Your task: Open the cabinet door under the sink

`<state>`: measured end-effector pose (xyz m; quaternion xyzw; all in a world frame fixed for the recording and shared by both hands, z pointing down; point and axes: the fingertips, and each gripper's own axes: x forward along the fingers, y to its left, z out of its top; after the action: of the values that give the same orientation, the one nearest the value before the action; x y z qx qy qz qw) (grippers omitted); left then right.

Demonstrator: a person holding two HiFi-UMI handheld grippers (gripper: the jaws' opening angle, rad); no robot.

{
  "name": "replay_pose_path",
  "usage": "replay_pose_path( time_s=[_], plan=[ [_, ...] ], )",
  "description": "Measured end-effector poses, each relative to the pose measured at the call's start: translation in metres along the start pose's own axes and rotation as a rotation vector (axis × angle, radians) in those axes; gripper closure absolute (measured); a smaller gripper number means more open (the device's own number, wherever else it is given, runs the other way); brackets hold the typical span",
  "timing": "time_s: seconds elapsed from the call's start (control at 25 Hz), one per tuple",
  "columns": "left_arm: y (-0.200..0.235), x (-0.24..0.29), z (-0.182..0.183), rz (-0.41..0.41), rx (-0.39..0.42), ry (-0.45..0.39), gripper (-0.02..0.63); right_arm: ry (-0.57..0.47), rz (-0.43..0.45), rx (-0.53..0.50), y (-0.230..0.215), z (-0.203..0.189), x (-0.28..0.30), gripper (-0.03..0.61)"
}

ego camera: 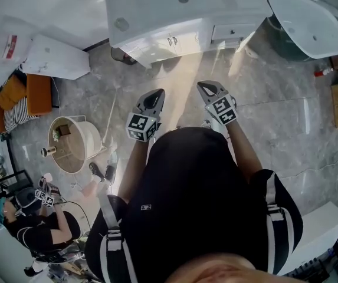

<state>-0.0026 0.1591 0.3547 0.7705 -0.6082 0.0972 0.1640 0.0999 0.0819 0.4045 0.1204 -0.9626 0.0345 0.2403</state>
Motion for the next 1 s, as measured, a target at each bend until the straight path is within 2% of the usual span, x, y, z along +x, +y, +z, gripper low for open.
replay_pose_path(
  time_s=[0.2,0.4,0.68,0.84,1.0],
  plan=[
    [-0.003,0.023,0.006,0.017,-0.002,0.008,0.597,0.005,0.003,0.04,-0.024,-0.017,-0.004,0.52],
    [-0.008,0.045,0.002,-0.015,-0.005,0.021,0.598,0.022,-0.009,0.057,-0.033,-0.031,-0.007,0.52],
    [0.01,0.076,0.009,-0.147,0.058,0.051,0.598,0.026,-0.124,0.113,-0.058,-0.034,0.006,0.52],
    [0.044,0.091,0.019,-0.239,0.1,0.072,0.598,0.023,-0.214,0.177,-0.061,-0.025,0.027,0.52],
    [0.077,0.102,0.032,-0.308,0.133,0.071,0.597,0.025,-0.261,0.21,-0.055,-0.012,0.053,0.52]
  ],
)
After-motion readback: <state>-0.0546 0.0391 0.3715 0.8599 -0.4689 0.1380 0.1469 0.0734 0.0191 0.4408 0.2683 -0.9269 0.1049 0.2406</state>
